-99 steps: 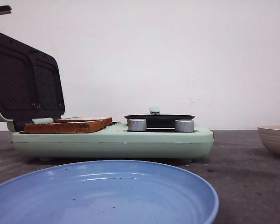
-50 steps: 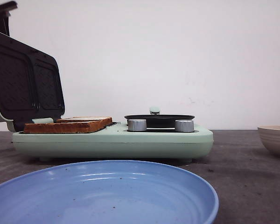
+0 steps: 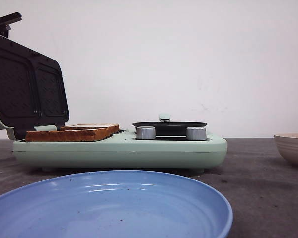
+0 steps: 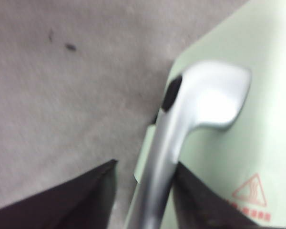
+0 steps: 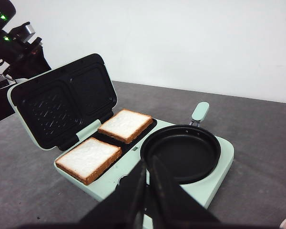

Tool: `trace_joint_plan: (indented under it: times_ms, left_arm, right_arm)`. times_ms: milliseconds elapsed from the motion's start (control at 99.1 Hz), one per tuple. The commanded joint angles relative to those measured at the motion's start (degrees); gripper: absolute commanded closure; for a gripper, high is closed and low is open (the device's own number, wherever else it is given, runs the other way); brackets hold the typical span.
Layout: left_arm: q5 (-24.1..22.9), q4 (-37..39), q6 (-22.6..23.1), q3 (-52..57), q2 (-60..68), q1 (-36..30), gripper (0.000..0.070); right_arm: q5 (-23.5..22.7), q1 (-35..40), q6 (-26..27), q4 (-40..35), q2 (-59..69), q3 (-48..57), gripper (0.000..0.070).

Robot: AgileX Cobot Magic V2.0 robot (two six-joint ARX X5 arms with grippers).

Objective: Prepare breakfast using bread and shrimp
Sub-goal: 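Move the left gripper to the sandwich maker lid handle and grasp it, then swing the lid down over the bread with the left gripper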

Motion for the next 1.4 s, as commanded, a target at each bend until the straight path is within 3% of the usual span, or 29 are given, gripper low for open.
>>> trace_joint_plan:
  times_ms: [0, 161, 272, 928, 1393]
  left_arm:
    - [-0.66, -0.42, -1.29, 1.62, 0.98, 0.44, 0.0559]
    - [2.43, -0.44, -1.31, 1.62, 0.98, 0.0, 0.0568]
    - [3.89, -0.35, -1.31, 1.62, 0.98, -0.42, 0.07]
    - [7.98, 3.89, -2.8, 1.62, 0.98, -8.61, 0.07]
    - [6.32, 10.51, -2.29, 1.62, 0.98, -18.8, 0.07]
  right_arm:
    - [0.24, 0.35, 1.07, 0.46, 0.11, 0.15, 0.07]
    - [0.22, 0.35, 1.16, 0.46, 0.11, 0.15, 0.07]
    - [0.2, 0.35, 2.03, 0.46, 0.11, 0.15, 0.07]
    - [0.22, 0.35, 2.12, 0.48, 0.11, 0.15, 0.07]
    - [0.2, 0.35, 2.12, 0.55, 0.11, 0.15, 0.07]
